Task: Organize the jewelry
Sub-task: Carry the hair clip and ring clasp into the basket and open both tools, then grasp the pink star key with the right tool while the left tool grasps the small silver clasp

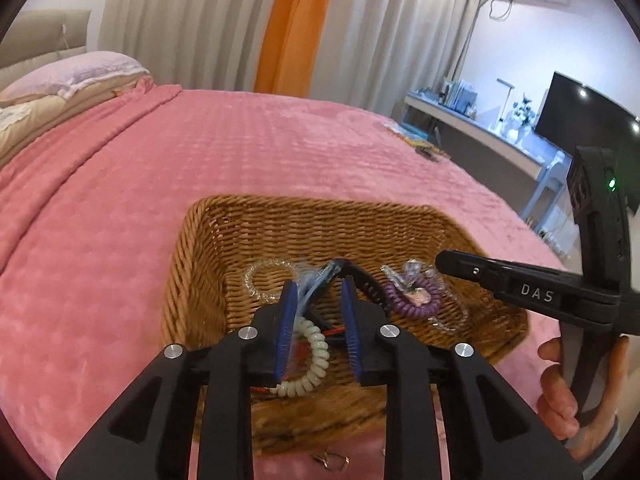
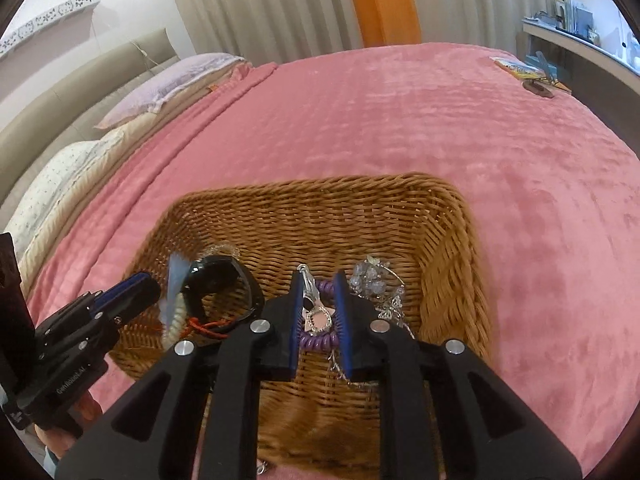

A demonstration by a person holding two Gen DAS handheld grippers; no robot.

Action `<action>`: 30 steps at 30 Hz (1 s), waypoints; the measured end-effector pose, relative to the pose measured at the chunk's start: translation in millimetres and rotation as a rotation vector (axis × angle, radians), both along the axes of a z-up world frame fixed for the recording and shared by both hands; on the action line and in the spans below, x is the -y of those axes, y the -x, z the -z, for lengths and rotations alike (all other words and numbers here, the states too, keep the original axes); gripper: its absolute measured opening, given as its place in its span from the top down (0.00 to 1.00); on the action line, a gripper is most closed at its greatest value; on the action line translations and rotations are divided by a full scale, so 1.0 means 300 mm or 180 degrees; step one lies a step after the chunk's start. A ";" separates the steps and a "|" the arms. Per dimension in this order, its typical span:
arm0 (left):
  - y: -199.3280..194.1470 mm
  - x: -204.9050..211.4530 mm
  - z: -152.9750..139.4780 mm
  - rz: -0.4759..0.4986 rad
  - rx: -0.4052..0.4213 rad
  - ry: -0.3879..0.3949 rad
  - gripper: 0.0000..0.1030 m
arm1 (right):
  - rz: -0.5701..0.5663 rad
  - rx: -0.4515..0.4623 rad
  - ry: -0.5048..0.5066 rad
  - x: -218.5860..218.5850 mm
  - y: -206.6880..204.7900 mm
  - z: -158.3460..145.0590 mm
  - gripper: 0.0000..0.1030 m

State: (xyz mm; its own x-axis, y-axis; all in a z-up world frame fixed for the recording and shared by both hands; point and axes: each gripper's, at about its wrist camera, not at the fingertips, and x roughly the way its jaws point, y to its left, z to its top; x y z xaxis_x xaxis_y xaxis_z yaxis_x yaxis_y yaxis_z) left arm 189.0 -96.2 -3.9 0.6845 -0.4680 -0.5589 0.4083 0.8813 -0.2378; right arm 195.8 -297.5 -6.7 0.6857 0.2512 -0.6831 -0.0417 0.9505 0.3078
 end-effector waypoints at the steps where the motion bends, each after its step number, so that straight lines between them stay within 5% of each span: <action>1: 0.008 -0.010 -0.011 -0.0004 0.0008 0.0043 0.71 | -0.0004 0.0016 -0.0022 0.000 0.012 -0.009 0.87; 6: 0.111 -0.076 -0.066 0.0033 0.0094 0.0218 0.66 | -0.0140 0.0169 -0.0043 -0.038 0.146 -0.078 0.73; 13: 0.292 -0.114 -0.081 0.0173 0.0144 0.0098 0.60 | -0.0480 0.0361 0.0113 -0.156 0.361 -0.147 0.62; 19: 0.368 -0.113 0.003 0.0279 0.0068 -0.0189 0.60 | -0.0626 0.0255 0.0368 -0.202 0.470 -0.051 0.62; 30: 0.266 -0.092 0.185 0.0309 -0.0418 -0.0379 0.60 | -0.0653 -0.0216 0.0583 -0.210 0.329 0.167 0.62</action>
State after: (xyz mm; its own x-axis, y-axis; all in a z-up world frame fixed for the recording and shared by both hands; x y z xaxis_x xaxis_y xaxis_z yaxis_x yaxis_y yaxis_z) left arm 109.3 -68.6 -59.3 0.5569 -0.4534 -0.6959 0.4651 0.8644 -0.1910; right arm 97.0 -234.4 -56.7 0.5845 0.2482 -0.7725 -0.2241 0.9644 0.1403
